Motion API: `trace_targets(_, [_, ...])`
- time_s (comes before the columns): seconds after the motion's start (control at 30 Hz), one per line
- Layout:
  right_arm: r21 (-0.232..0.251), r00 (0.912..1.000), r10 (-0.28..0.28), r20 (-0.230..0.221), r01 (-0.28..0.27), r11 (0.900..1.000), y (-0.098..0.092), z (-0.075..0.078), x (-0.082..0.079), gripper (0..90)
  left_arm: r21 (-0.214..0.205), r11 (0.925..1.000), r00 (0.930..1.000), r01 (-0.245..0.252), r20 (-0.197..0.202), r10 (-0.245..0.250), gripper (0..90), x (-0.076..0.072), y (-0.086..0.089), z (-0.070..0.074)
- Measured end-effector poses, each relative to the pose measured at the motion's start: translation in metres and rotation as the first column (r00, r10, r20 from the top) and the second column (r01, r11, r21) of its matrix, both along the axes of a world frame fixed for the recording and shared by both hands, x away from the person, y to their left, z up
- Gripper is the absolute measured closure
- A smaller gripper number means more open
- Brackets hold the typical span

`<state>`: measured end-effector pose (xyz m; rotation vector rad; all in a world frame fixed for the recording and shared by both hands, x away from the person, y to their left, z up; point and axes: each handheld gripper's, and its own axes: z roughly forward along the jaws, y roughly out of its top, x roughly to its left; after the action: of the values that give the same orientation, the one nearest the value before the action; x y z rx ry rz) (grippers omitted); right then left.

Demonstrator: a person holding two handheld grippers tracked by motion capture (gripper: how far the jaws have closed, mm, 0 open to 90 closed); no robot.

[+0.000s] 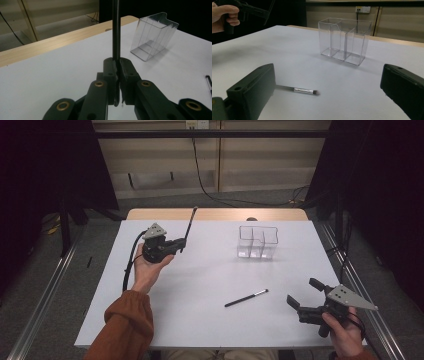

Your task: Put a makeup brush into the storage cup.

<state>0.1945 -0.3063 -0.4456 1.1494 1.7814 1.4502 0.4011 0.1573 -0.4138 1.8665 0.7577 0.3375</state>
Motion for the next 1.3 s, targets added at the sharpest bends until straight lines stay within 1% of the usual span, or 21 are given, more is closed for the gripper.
trace_targets(0.1, [0.000, 1.0000, -0.001, 0.000, 0.001, 1.0000, 0.000, 0.000, 0.000, 0.0, -0.003, 0.9999, 0.9999, 0.011, 0.003, -0.011, 84.3, -0.006, -0.001, 0.002])
trace_targets(0.13, [0.001, 1.0000, 0.000, 0.000, 0.000, 1.0000, 0.000, 0.000, 0.000, 0.0, -0.002, 1.0000, 0.9999, 0.007, 0.007, -0.007, 84.3, -0.009, 0.000, 0.003])
trace_targets(0.2, [-0.001, 1.0000, 0.001, 0.000, -0.001, 1.0000, 0.000, 0.000, 0.000, 0.0, -0.029, 0.9995, 0.9998, 0.017, 0.011, -0.016, 84.3, -0.013, 0.002, 0.006])
trace_targets(0.23, [-0.001, 1.0000, 0.002, 0.000, -0.002, 1.0000, 0.000, 0.000, 0.000, 0.0, -0.032, 0.9994, 0.9998, 0.017, 0.015, -0.017, 84.3, -0.016, 0.002, 0.007])
trace_targets(0.33, [-0.003, 1.0000, 0.005, 0.003, -0.005, 1.0000, 0.000, 0.000, 0.000, 0.0, -0.026, 0.9992, 0.9992, 0.031, 0.027, -0.031, 84.3, -0.023, 0.003, 0.007])
trace_targets(0.4, [-0.001, 1.0000, 0.004, 0.002, -0.004, 1.0000, 0.000, 0.000, 0.000, 0.0, -0.037, 0.9984, 0.9988, 0.042, 0.029, -0.041, 84.3, -0.028, 0.004, 0.007])
trace_targets(0.43, [-0.001, 1.0000, 0.004, 0.001, -0.004, 1.0000, 0.000, 0.000, 0.001, 0.0, -0.030, 0.9985, 0.9984, 0.045, 0.036, -0.044, 84.4, -0.030, 0.004, 0.008])
trace_targets(0.47, [-0.002, 1.0000, 0.003, 0.001, -0.003, 1.0000, 0.000, 0.000, 0.001, 0.0, -0.032, 0.9981, 0.9981, 0.053, 0.032, -0.052, 84.3, -0.032, 0.004, 0.008])
trace_targets(0.5, [-0.002, 1.0000, 0.003, 0.000, -0.003, 1.0000, 0.000, 0.000, 0.001, 0.0, -0.041, 0.9974, 0.9979, 0.059, 0.029, -0.058, 84.3, -0.035, 0.005, 0.008])
trace_targets(0.57, [-0.003, 1.0000, 0.003, 0.000, -0.003, 1.0000, 0.001, 0.000, 0.001, 0.0, -0.042, 0.9970, 0.9974, 0.065, 0.033, -0.064, 84.3, -0.039, 0.005, 0.008])
trace_targets(0.63, [-0.008, 1.0000, 0.002, 0.000, -0.002, 1.0000, 0.000, 0.000, 0.001, 0.0, -0.061, 0.9953, 0.9966, 0.076, 0.037, -0.073, 84.3, -0.044, 0.006, 0.009])
trace_targets(0.67, [-0.007, 1.0000, -0.002, -0.001, 0.002, 1.0000, 0.000, 0.000, 0.001, 0.0, -0.055, 0.9954, 0.9963, 0.078, 0.040, -0.076, 84.3, -0.047, 0.007, 0.009])
trace_targets(0.73, [-0.002, 1.0000, -0.006, -0.001, 0.006, 1.0000, 0.000, 0.000, 0.001, 0.0, -0.066, 0.9946, 0.9960, 0.080, 0.046, -0.077, 84.3, -0.051, 0.008, 0.008])
trace_targets(0.77, [-0.003, 1.0000, -0.006, 0.000, 0.006, 1.0000, -0.001, 0.000, 0.001, 0.0, -0.079, 0.9936, 0.9960, 0.080, 0.046, -0.077, 84.3, -0.054, 0.009, 0.008])
trace_targets(0.9, [-0.009, 1.0000, -0.003, -0.002, 0.003, 1.0000, -0.001, -0.001, 0.002, 0.0, -0.090, 0.9922, 0.9958, 0.087, 0.038, -0.084, 84.3, -0.061, 0.009, 0.006])
trace_targets(0.97, [-0.012, 1.0000, 0.001, 0.000, -0.001, 0.9999, 0.000, 0.000, 0.002, 0.0, -0.077, 0.9929, 0.9954, 0.090, 0.040, -0.087, 84.3, -0.063, 0.009, 0.005])
trace_targets(1.0, [-0.012, 1.0000, 0.002, 0.002, -0.002, 0.9999, 0.000, -0.001, 0.002, 0.0, -0.060, 0.9942, 0.9955, 0.089, 0.039, -0.087, 84.3, -0.064, 0.009, 0.004])
trace_targets(1.1, [-0.024, 0.9999, 0.011, -0.001, -0.011, 0.9996, 0.002, -0.001, 0.002, 0.0, -0.079, 0.9925, 0.9953, 0.094, 0.031, -0.092, 84.3, -0.069, 0.010, 0.000])
trace_targets(1.2, [-0.022, 0.9999, 0.016, 0.000, -0.016, 0.9996, 0.003, -0.001, 0.003, 0.0, -0.093, 0.9897, 0.9941, 0.108, 0.020, -0.107, 84.3, -0.075, 0.010, -0.001])
trace_targets(1.27, [-0.017, 0.9999, 0.016, 0.004, -0.016, 0.9997, 0.002, -0.001, 0.002, 0.0, -0.085, 0.9896, 0.9930, 0.116, 0.028, -0.114, 84.3, -0.079, 0.010, 0.000])
trace_targets(1.3, [-0.018, 0.9998, 0.017, 0.006, -0.017, 0.9997, 0.002, -0.001, 0.002, 0.0, -0.102, 0.9872, 0.9924, 0.123, 0.022, -0.121, 84.3, -0.081, 0.010, 0.000])
